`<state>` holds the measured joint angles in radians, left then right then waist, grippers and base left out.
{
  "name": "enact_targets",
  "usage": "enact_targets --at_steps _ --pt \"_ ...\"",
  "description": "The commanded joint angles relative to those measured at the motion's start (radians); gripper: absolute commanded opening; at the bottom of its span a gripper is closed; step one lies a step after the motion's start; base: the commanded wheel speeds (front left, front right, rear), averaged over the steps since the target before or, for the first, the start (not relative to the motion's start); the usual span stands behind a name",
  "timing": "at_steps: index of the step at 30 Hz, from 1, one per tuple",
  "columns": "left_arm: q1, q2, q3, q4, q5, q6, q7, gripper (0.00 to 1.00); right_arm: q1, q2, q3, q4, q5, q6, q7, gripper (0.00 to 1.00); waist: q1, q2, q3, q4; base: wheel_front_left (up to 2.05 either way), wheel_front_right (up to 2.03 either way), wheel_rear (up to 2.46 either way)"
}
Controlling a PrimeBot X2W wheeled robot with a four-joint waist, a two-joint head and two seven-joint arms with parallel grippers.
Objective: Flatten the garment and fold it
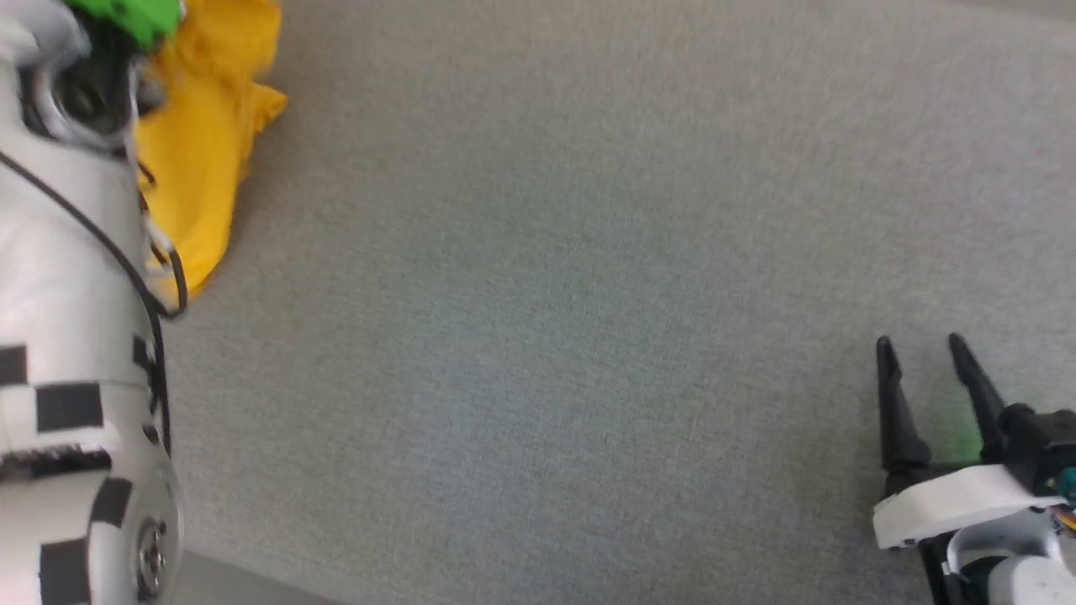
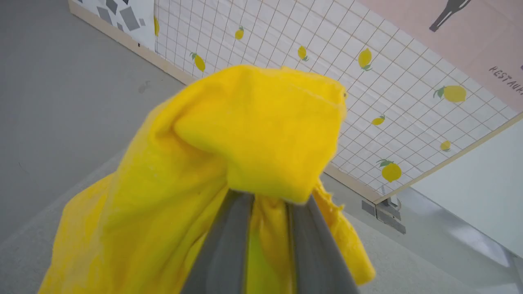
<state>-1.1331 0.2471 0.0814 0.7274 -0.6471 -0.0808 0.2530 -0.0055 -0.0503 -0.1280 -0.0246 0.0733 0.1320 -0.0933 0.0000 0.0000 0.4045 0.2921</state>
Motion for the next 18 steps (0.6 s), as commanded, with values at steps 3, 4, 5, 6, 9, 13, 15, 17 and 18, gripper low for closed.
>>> enact_targets --at_steps 3,4,5,6,9,13,15,17,18 --pt "-0.076 -0.006 -0.038 -0.056 0.004 -0.023 0.029 0.00 -0.015 0.000 0.009 0.050 0.029 -0.001 -0.034 1.00 0.0000 0.0000 -0.155 -0.046 0.00 0.00 0.00" --pt "-0.097 -0.016 -0.047 -0.073 -0.005 -0.028 0.042 0.00 -0.015 0.000 0.011 0.065 0.037 -0.001 -0.042 1.00 0.0000 0.0000 -0.171 -0.058 0.00 0.00 0.00" --pt "-0.113 -0.022 -0.058 -0.086 -0.008 -0.031 0.051 0.00 -0.017 0.000 0.014 0.078 0.042 -0.001 -0.049 1.00 0.0000 0.0000 -0.185 -0.070 0.00 0.00 0.00" --pt "-0.131 -0.037 -0.074 -0.100 -0.016 -0.035 0.066 0.00 -0.019 0.000 0.017 0.095 0.049 -0.001 -0.058 1.00 0.0000 0.0000 -0.203 -0.084 0.00 0.00 0.00" --pt "-0.169 -0.085 -0.110 -0.137 -0.047 -0.042 0.103 0.00 -0.024 0.000 0.029 0.128 0.065 -0.001 -0.077 1.00 0.0000 0.0000 -0.237 -0.127 0.00 0.00 0.00" --pt "-0.170 -0.161 -0.170 -0.185 -0.134 -0.048 0.162 0.00 -0.031 0.000 0.045 0.176 0.084 -0.001 -0.102 1.00 0.0000 0.0000 -0.285 -0.209 0.00 0.00 0.00" --pt "-0.144 -0.176 -0.194 -0.196 -0.166 -0.048 0.168 0.00 -0.031 0.000 0.049 0.190 0.088 -0.001 -0.109 1.00 0.0000 0.0000 -0.295 -0.240 0.00 0.00 0.00" --pt "-0.095 -0.186 -0.231 -0.201 -0.191 -0.049 0.167 0.00 -0.027 0.000 0.049 0.204 0.093 -0.001 -0.115 1.00 0.0000 0.0000 -0.307 -0.267 0.00 0.00 0.00" --pt "-0.065 -0.190 -0.251 -0.205 -0.206 -0.049 0.167 0.00 -0.024 0.000 0.047 0.208 0.093 -0.001 -0.117 1.00 0.0000 0.0000 -0.311 -0.279 0.00 0.00 0.00"
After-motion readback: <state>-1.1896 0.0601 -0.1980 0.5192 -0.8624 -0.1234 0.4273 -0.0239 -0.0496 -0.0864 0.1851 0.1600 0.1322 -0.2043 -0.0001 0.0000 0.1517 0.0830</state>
